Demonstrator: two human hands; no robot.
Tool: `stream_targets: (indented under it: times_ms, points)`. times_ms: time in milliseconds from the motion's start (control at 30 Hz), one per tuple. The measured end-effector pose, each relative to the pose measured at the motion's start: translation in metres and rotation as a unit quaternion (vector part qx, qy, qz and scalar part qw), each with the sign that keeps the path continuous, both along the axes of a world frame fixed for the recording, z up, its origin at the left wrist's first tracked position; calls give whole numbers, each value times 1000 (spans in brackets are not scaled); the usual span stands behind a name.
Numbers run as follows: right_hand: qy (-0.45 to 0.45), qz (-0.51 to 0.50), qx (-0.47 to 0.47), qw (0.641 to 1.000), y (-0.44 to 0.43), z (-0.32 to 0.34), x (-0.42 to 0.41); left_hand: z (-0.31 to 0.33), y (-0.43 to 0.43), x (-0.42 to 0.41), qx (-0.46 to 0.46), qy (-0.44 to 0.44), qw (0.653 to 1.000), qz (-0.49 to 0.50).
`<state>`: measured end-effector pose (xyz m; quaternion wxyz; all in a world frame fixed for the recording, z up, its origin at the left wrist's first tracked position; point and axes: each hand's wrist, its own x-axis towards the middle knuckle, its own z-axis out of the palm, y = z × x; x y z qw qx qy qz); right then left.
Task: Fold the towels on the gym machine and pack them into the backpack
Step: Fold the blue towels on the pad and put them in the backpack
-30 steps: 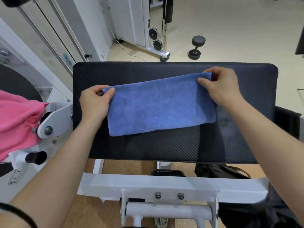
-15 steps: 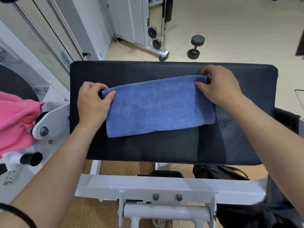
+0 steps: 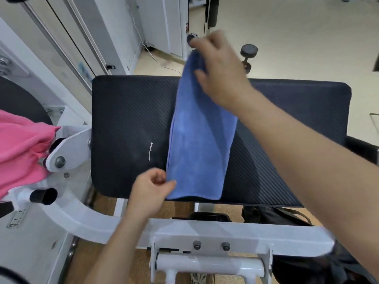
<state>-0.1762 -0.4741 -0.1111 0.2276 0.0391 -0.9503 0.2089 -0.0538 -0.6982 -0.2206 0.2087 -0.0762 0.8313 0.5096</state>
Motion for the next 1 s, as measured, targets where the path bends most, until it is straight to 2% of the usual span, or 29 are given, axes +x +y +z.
stream_targets:
  times_ms: [67, 167, 233, 300, 333, 400, 433, 500, 533, 567, 633, 700, 733, 800, 867, 900, 933, 967, 1000]
  points:
    - [-26, 85, 4, 996, -19, -15, 11, -18, 5, 28, 51, -54, 997, 11]
    - [-75, 100, 11, 992, -26, -40, 59, -29, 6, 47, 86, -39, 995, 23]
    - [-78, 59, -20, 995, -26, -60, 103, -25, 3, 49, 110, -11, 993, 33]
    - [-110, -41, -127, 985, -24, -76, 144, -20, 0, 47, 158, -4, 986, 44]
    - [-139, -97, -186, 968, -23, -83, 162, -17, -2, 46, 196, -20, 979, 57]
    - [-217, -186, -324, 902, -23, -94, 192, -11, -2, 45, 296, -90, 945, 108]
    - [-263, -207, -420, 843, -26, -99, 203, -9, -1, 45, 341, -128, 922, 129]
    - [-322, -209, -603, 699, -34, -105, 215, -7, 3, 47, 391, -172, 889, 164]
    - [-333, -202, -643, 660, -38, -107, 218, -8, 4, 49, 401, -181, 880, 177]
    - [-336, -191, -654, 650, -40, -108, 219, -8, 6, 52, 407, -185, 874, 189]
    - [-337, -173, -652, 657, -43, -106, 217, -11, 8, 58, 411, -178, 869, 209]
    - [-341, -160, -642, 668, -45, -104, 216, -13, 7, 64, 384, -155, 884, 217]
    - [-345, -162, -635, 672, -46, -104, 217, -16, 5, 67, 345, -135, 906, 206]
    - [-353, -180, -619, 678, -51, -104, 221, -22, 2, 71, 213, -68, 962, 154]
    - [-354, -194, -602, 688, -56, -103, 226, -25, -2, 73, 55, 50, 993, 88]
    - [-351, -198, -599, 692, -58, -103, 228, -25, -4, 73, -19, 146, 988, 51]
    - [-347, -203, -600, 692, -60, -102, 230, -24, -6, 74, -67, 244, 967, -7]
    - [-343, -207, -603, 689, -61, -102, 230, -23, -6, 76, -89, 315, 941, -84]
    - [-340, -212, -609, 685, -61, -103, 230, -23, -4, 78, -98, 350, 917, -167]
